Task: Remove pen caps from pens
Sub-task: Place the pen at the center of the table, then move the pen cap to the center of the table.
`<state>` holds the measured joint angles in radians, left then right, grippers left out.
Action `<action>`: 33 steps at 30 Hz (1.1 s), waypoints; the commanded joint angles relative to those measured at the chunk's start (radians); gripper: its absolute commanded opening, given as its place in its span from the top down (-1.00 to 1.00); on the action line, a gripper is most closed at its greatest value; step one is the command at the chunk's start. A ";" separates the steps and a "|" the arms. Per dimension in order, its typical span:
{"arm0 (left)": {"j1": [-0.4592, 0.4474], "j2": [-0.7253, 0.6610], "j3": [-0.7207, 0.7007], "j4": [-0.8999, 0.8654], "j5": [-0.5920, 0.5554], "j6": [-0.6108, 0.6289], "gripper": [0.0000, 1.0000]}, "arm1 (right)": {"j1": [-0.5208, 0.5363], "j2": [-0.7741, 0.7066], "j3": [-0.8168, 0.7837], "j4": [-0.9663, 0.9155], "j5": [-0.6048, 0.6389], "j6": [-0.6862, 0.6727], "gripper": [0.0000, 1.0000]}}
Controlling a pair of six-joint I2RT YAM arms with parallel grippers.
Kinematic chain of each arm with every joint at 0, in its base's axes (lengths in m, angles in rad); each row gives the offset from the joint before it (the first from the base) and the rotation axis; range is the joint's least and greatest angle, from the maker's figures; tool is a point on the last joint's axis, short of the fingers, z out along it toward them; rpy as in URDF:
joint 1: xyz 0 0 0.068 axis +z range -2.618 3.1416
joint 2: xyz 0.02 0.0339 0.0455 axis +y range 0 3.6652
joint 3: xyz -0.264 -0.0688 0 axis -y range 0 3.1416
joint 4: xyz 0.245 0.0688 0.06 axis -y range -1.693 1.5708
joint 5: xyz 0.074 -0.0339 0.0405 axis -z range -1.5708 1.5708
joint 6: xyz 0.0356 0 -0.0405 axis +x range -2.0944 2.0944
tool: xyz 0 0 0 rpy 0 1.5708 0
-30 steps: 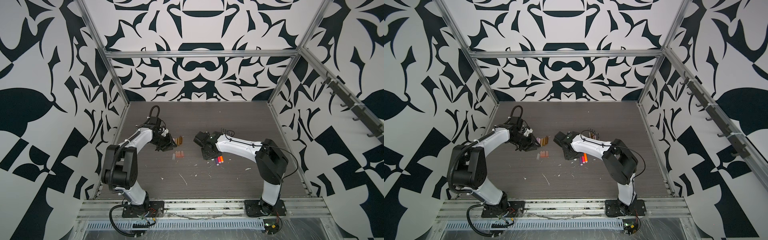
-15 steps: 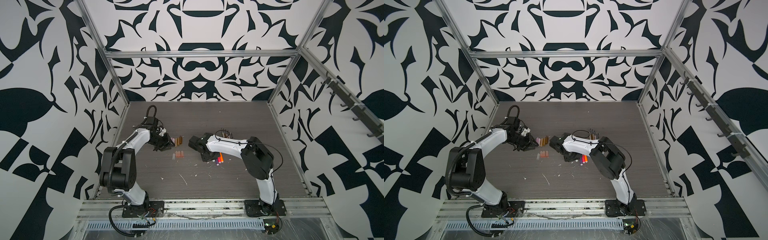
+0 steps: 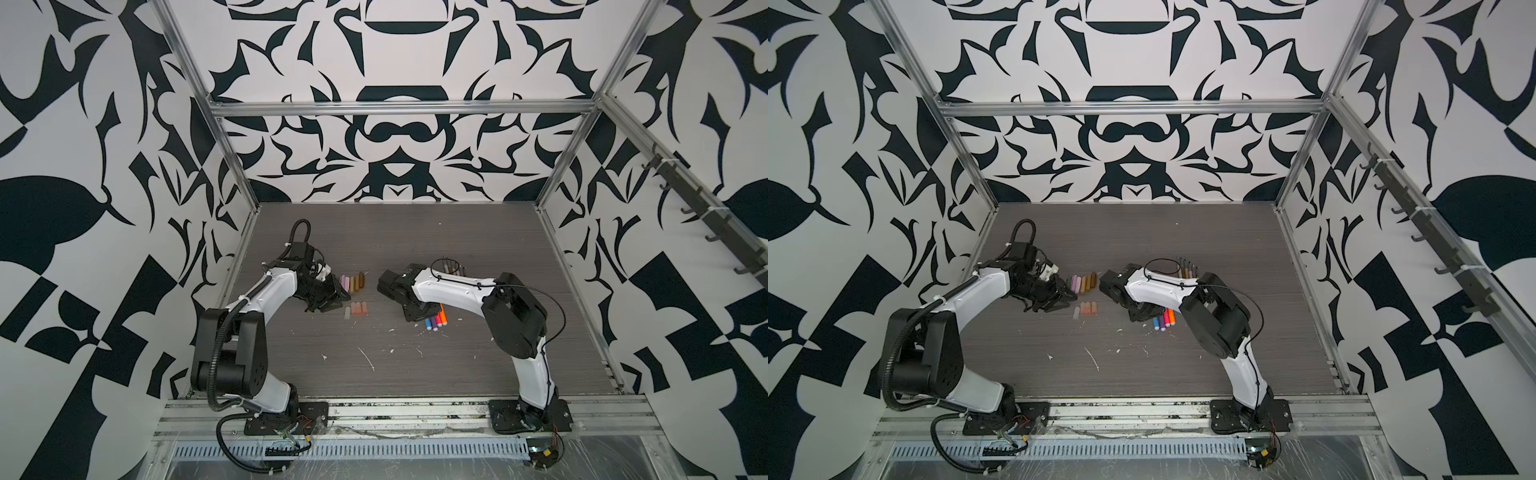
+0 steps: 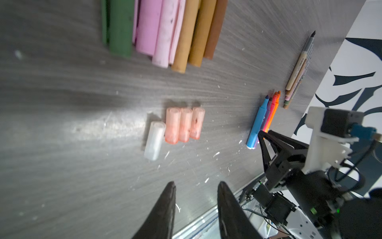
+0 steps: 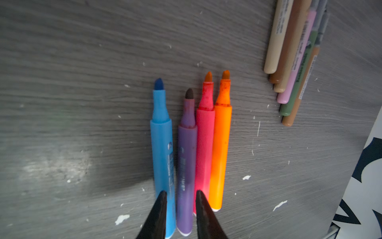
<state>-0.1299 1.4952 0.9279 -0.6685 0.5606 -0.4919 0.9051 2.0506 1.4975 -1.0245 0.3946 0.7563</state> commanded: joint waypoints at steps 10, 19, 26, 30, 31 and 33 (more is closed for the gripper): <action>0.003 -0.157 -0.175 0.044 0.129 -0.160 0.21 | 0.003 -0.070 0.055 -0.021 0.011 -0.008 0.48; 0.003 -0.142 -0.251 0.138 0.164 -0.228 0.14 | 0.012 -0.195 0.037 0.006 0.002 0.040 0.51; 0.004 -0.050 -0.260 0.224 0.136 -0.225 0.12 | 0.014 -0.331 -0.017 0.046 0.001 0.049 0.51; 0.006 0.034 -0.252 0.259 0.112 -0.205 0.17 | 0.014 -0.393 -0.051 0.047 0.010 0.061 0.51; 0.006 0.050 -0.247 0.266 0.104 -0.203 0.17 | 0.013 -0.407 -0.061 0.047 0.011 0.064 0.52; 0.006 0.070 -0.241 0.283 0.095 -0.204 0.17 | 0.013 -0.434 -0.084 0.047 0.013 0.075 0.52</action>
<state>-0.1287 1.5452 0.6838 -0.4248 0.6777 -0.7063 0.9127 1.6627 1.4391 -0.9707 0.3862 0.8001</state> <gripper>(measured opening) 0.417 0.243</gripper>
